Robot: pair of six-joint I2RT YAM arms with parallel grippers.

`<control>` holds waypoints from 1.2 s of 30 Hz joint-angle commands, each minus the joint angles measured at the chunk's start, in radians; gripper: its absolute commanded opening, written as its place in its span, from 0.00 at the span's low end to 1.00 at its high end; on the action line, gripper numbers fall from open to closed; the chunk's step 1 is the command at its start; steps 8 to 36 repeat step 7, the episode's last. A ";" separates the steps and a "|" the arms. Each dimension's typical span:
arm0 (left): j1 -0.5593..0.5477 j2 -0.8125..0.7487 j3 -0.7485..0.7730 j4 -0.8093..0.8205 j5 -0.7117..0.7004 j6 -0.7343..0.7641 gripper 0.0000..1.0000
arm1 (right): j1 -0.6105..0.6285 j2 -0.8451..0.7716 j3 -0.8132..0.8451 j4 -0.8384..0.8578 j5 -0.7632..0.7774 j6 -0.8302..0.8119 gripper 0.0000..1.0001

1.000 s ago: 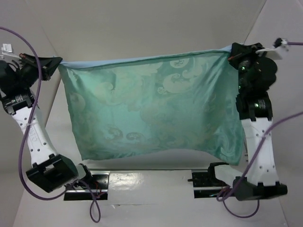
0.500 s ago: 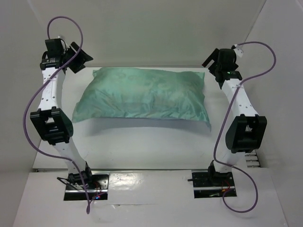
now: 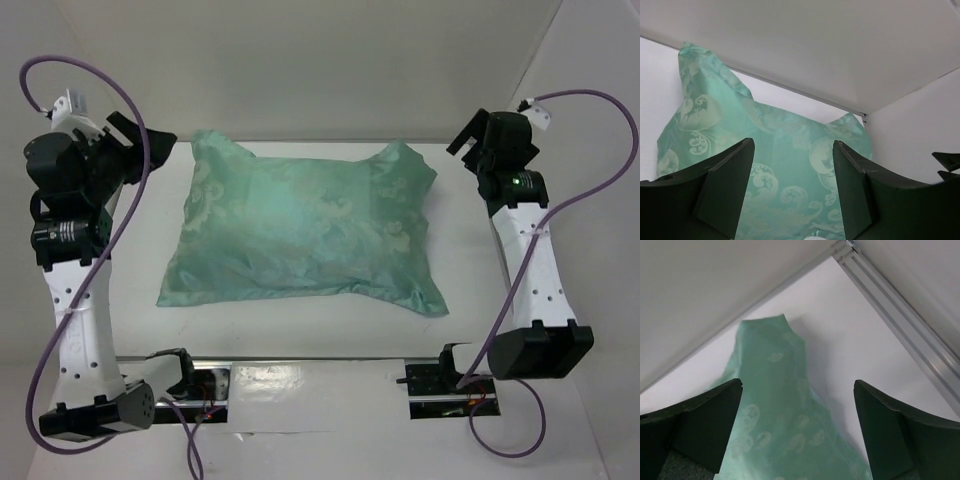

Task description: Put the pillow into the pillowcase

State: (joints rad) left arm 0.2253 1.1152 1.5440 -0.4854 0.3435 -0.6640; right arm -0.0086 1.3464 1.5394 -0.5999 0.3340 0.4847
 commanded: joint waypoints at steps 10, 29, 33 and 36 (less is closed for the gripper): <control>0.000 -0.049 -0.028 -0.051 0.080 -0.019 0.76 | 0.012 -0.207 -0.176 -0.135 0.086 -0.044 1.00; 0.000 -0.049 -0.028 -0.051 0.080 -0.019 0.76 | 0.012 -0.207 -0.176 -0.135 0.086 -0.044 1.00; 0.000 -0.049 -0.028 -0.051 0.080 -0.019 0.76 | 0.012 -0.207 -0.176 -0.135 0.086 -0.044 1.00; 0.000 -0.049 -0.028 -0.051 0.080 -0.019 0.76 | 0.012 -0.207 -0.176 -0.135 0.086 -0.044 1.00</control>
